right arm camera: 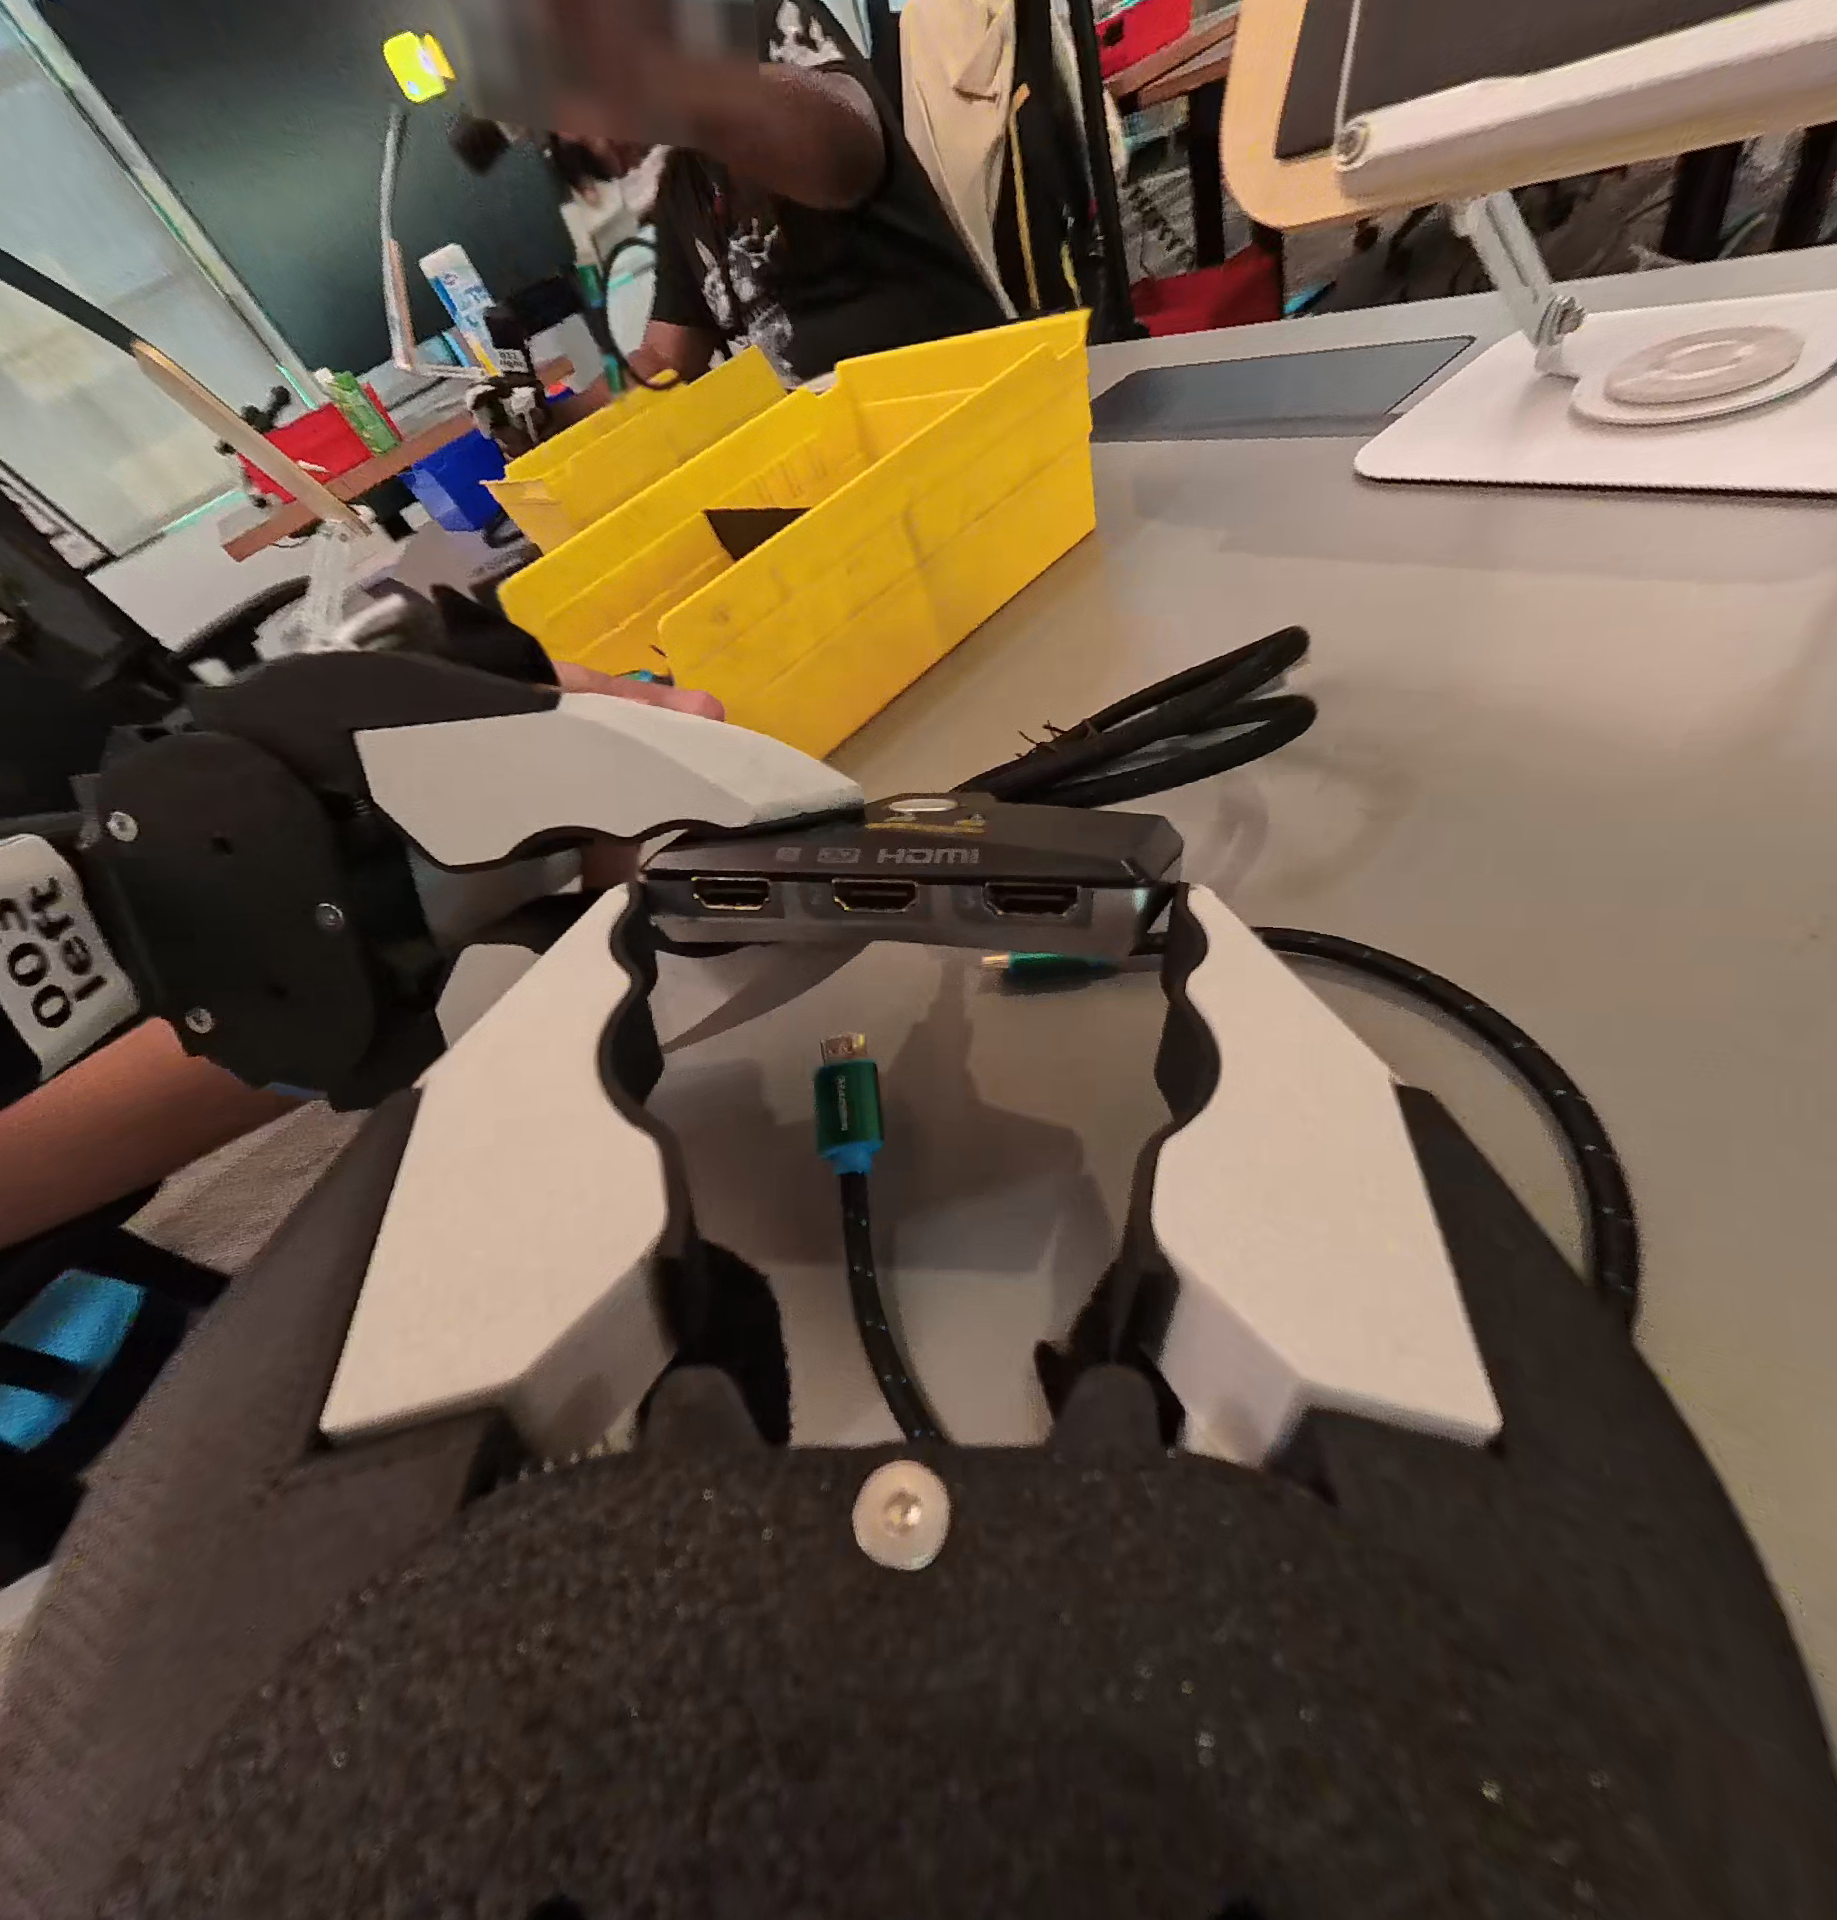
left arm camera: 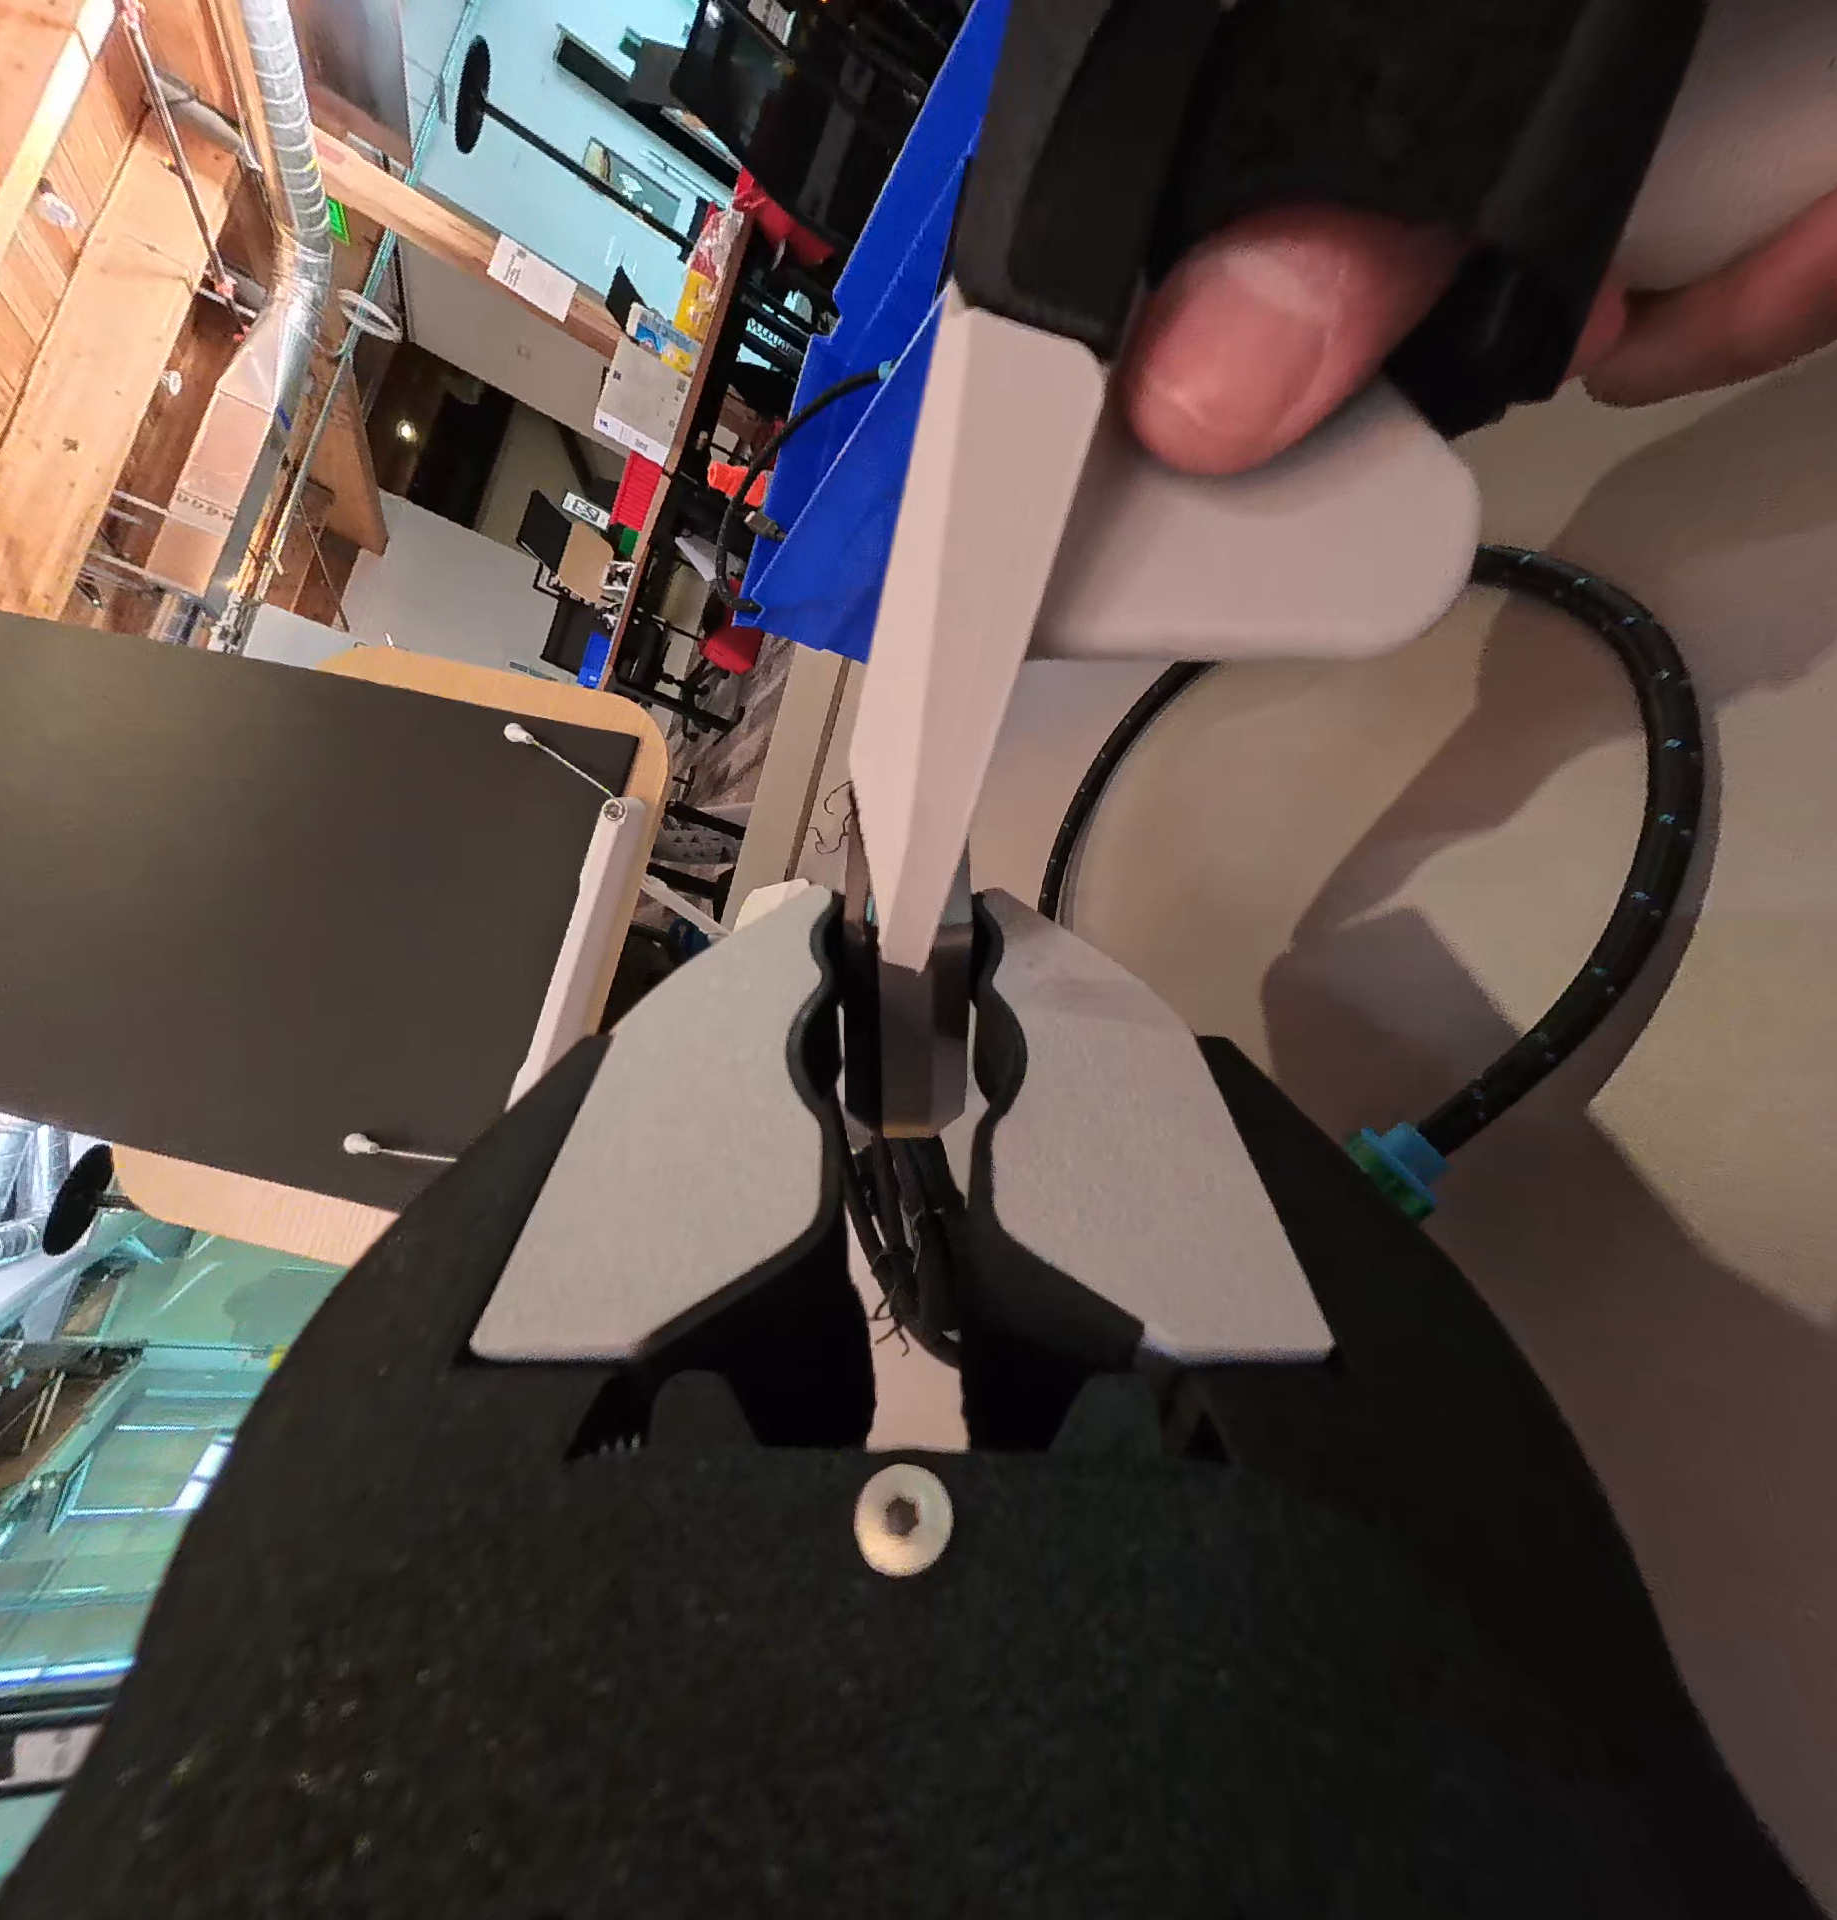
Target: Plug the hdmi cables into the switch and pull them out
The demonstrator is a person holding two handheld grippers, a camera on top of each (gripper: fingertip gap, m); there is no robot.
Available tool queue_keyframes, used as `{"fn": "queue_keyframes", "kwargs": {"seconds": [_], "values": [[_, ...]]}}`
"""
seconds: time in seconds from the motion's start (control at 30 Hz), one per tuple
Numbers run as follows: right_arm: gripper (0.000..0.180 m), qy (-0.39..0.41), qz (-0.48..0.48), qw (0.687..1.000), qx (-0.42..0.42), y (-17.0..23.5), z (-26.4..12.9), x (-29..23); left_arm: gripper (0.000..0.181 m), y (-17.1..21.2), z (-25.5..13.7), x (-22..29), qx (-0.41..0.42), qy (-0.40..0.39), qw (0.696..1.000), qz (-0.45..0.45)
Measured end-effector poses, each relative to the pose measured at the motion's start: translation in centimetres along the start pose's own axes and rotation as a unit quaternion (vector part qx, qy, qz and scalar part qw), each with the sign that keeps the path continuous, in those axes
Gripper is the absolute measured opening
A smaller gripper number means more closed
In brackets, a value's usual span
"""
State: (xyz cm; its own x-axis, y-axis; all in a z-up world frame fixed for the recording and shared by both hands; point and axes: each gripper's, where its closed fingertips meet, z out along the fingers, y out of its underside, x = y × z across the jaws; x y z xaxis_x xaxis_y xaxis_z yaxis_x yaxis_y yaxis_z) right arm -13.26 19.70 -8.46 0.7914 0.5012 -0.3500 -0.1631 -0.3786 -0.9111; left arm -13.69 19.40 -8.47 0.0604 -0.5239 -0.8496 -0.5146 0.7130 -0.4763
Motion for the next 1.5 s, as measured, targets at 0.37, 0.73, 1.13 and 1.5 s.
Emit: {"fn": "queue_keyframes", "kwargs": {"seconds": [0.37, 0.73, 1.13, 1.5], "values": [[0.091, -0.073, 0.024, 0.997, 0.005, -0.3, 0.0, 0.0, 0.021, 1.6, 0.1, -0.6, 0.033, 0.001, 0.999, -0.007], [0.036, -0.091, -0.096, 0.98, -0.147, 7.7, 0.3, -4.8, 0.021, 4.9, -1.2, -3.2, 0.018, -0.049, 0.99, -0.13], [0.007, -0.022, -0.227, 0.937, -0.264, 11.6, 0.5, -2.8, 0.021, 5.1, -1.2, -2.8, 0.018, -0.036, 0.99, -0.136], [0.006, -0.253, -0.032, 0.96, -0.119, -2.0, -8.7, -7.5, 0.021, 5.8, -2.7, -4.2, 0.034, -0.039, 0.984, -0.17]]}}
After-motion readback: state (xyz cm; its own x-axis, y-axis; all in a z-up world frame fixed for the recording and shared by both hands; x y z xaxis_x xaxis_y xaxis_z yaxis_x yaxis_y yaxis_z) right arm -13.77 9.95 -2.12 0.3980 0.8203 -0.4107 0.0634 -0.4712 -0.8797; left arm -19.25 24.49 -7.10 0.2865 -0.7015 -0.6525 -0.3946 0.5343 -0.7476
